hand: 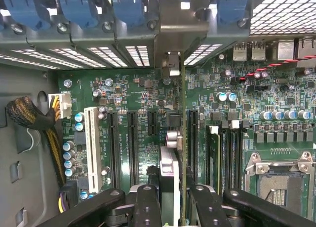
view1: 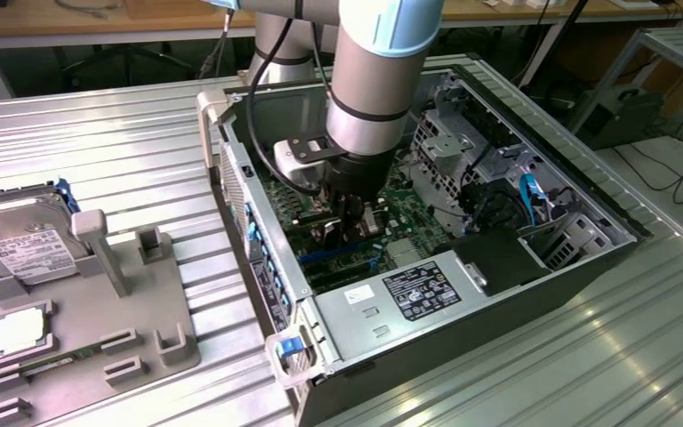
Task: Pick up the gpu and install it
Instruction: 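Insert the gpu into the slot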
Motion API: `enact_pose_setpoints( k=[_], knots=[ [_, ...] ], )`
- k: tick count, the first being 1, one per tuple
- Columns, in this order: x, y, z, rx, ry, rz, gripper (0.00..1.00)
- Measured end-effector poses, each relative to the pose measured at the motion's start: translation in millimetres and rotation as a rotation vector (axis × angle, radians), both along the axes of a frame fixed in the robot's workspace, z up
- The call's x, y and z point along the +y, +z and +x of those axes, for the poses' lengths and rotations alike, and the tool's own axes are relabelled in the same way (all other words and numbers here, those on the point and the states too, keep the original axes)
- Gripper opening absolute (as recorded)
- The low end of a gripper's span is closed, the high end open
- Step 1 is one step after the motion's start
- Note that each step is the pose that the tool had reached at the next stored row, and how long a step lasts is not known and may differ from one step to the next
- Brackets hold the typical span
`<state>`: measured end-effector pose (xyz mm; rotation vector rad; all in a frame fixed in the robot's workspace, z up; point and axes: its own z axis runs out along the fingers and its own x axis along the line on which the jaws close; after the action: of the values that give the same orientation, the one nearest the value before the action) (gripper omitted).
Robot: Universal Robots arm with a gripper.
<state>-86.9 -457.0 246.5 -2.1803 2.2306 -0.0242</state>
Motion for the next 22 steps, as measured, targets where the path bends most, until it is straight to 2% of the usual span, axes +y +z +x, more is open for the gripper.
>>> enact_pose_setpoints(
  k=[17,22],
  knots=[
    [0.0,-3.2,-3.0,0.0003,0.0,0.0,0.28],
    [0.2,-3.1,-3.1,-0.0042,0.0,-0.0003,0.28]
  ],
)
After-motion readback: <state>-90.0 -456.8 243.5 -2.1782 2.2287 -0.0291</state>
